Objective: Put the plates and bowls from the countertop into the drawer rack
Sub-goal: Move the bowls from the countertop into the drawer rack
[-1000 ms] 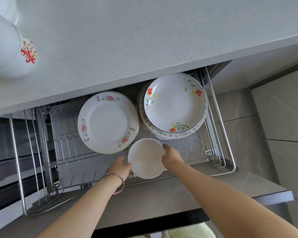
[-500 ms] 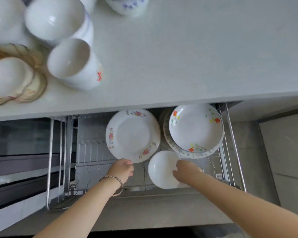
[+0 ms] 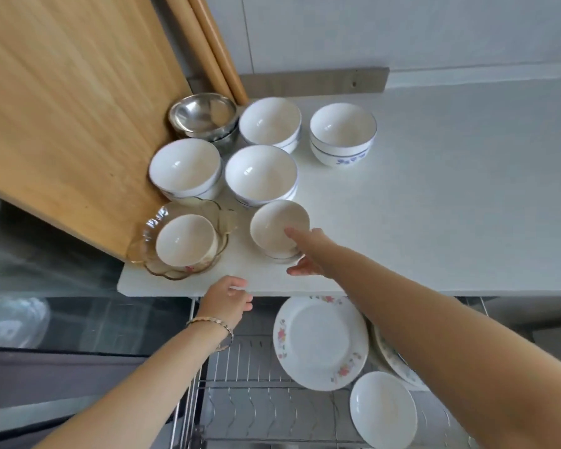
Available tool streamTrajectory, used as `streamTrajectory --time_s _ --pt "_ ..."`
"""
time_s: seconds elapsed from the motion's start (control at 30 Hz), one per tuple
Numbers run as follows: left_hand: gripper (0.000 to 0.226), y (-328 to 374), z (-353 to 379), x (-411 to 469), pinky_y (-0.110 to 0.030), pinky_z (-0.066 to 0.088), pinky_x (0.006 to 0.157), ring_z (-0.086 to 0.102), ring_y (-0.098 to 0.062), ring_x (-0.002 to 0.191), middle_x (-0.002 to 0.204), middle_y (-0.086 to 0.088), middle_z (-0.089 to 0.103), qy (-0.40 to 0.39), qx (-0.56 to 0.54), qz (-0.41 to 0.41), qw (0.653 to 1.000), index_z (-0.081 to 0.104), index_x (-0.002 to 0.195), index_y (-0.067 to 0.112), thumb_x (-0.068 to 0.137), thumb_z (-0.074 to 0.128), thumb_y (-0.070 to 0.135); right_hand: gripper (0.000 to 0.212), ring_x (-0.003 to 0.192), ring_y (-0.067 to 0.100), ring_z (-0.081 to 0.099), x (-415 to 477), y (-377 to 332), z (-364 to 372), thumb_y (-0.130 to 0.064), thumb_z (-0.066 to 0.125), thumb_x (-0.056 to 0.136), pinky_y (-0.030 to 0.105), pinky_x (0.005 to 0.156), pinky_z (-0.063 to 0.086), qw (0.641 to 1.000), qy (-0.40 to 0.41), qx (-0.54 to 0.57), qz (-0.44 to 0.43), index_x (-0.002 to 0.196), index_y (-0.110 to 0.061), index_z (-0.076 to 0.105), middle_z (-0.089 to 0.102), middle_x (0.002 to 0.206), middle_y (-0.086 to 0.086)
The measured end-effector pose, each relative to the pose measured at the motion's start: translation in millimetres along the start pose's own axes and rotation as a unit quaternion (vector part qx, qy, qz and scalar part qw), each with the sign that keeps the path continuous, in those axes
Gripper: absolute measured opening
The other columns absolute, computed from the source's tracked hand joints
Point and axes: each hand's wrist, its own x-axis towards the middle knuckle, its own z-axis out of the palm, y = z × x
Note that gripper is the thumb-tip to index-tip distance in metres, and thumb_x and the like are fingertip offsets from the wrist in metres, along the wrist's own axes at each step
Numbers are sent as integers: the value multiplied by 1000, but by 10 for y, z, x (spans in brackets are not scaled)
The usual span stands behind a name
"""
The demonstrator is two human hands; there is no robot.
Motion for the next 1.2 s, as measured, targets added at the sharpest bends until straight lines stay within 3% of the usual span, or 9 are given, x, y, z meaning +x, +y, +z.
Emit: streamTrajectory --time_s 0.07,0.17,0.43,0.53,0.6,0.77,0.93,1.07,1.2 --pt "19 -81 -91 10 -31 50 81 63 -19 84 105 -13 64 -19 26 -6 999 55 106 12 91 48 3 43 63 27 62 102 5 132 -17 48 91 41 84 58 999 40 24 8 132 -7 37 54 92 13" --pt "26 -205 -175 32 -24 49 73 62 -12 77 108 -12 63 -40 54 -18 998 56 114 8 90 48 3 36 61 30 62 119 54 187 -5 38 90 41 79 58 995 83 60 7 126 -8 41 50 76 10" --pt "28 -392 146 -56 -24 47 68 60 -11 73 84 -1 62 -105 63 -65 990 57 118 5 92 49 9 41 74 28 63 -553 877 -444 8 35 85 41 71 61 995 49 88 -10 115 -18 43 52 93 3" --pt "29 -274 565 -332 -34 52 79 64 -24 87 95 -7 65 -204 -7 -107 973 52 120 11 95 48 24 42 69 27 63 -830 1377 -827 9 37 85 29 47 59 998 52 30 7 118 -15 45 54 94 7" --pt "28 -211 920 -533 -39 56 79 67 -27 86 100 -8 65 -279 -31 -120 952 47 119 21 95 45 36 53 80 27 61 -921 1725 -1067 6 42 81 29 46 57 997 73 -35 14 129 -14 45 56 104 12" --pt "45 -384 1950 -878 -25 58 58 60 -24 86 103 -4 55 -290 149 -34 945 43 135 20 92 44 8 68 101 30 61 -1051 2454 -1581 -9 48 76 44 75 60 985 94 -126 65 139 -32 39 55 125 10" --pt "45 -666 2792 -962 -25 56 56 57 -20 78 106 -4 50 -299 223 -42 927 46 132 18 89 38 6 61 93 30 56 -1023 3015 -1995 -2 35 86 20 43 51 974 143 -132 117 142 -25 32 50 130 14" --pt "46 -736 3223 -956 -18 51 42 56 -14 63 108 -4 53 -302 224 -80 923 42 136 17 90 43 10 58 94 30 53 -925 3268 -2270 0 34 87 37 70 59 967 170 -131 138 141 -19 35 51 116 14" --pt "60 -800 3459 -910 -35 55 76 63 -24 79 86 0 61 -323 170 -108 925 30 143 21 90 56 26 58 111 37 56 -673 3401 -2530 -3 38 90 36 81 50 950 214 -161 159 145 -18 30 55 128 19"
